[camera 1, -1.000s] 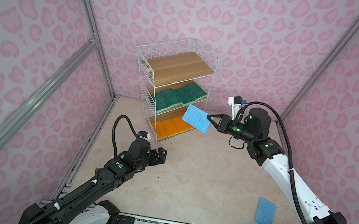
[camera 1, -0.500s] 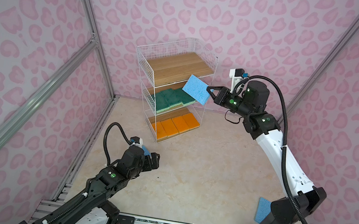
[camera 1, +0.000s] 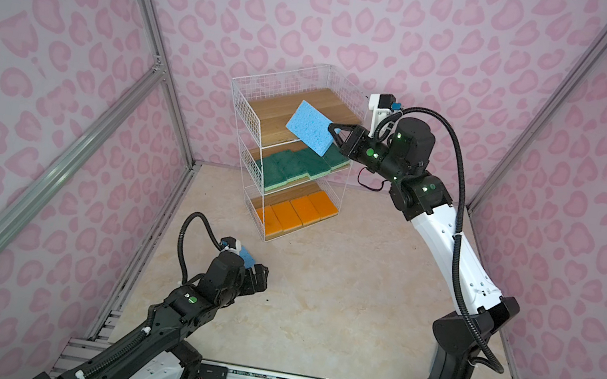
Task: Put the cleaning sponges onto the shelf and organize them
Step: 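Carry the blue sponge up to the top shelf with right gripper while left gripper withdraws, then lower the blue sponge onto the top shelf near its far corner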
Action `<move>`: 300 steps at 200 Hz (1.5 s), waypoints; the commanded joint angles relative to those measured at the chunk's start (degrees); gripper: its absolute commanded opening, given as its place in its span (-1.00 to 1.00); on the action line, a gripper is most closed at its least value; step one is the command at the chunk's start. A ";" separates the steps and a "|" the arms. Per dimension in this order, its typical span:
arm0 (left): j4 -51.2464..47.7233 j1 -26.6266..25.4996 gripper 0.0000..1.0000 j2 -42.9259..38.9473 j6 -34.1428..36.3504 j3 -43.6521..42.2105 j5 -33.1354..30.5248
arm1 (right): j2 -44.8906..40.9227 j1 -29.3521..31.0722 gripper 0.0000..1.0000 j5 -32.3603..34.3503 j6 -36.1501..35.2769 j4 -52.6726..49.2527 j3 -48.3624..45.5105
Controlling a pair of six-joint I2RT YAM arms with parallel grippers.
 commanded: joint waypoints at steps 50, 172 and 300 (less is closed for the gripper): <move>1.57 0.04 0.95 -0.79 -0.44 -0.94 0.81 | 16.61 1.77 -0.78 3.87 4.44 1.91 21.59; 0.20 0.04 0.95 -3.81 -1.50 -1.47 1.69 | 25.40 6.27 -0.78 5.09 10.64 15.18 21.63; -1.69 0.04 0.95 -5.00 -2.13 0.00 2.66 | 24.02 7.98 0.08 4.45 7.73 15.34 17.91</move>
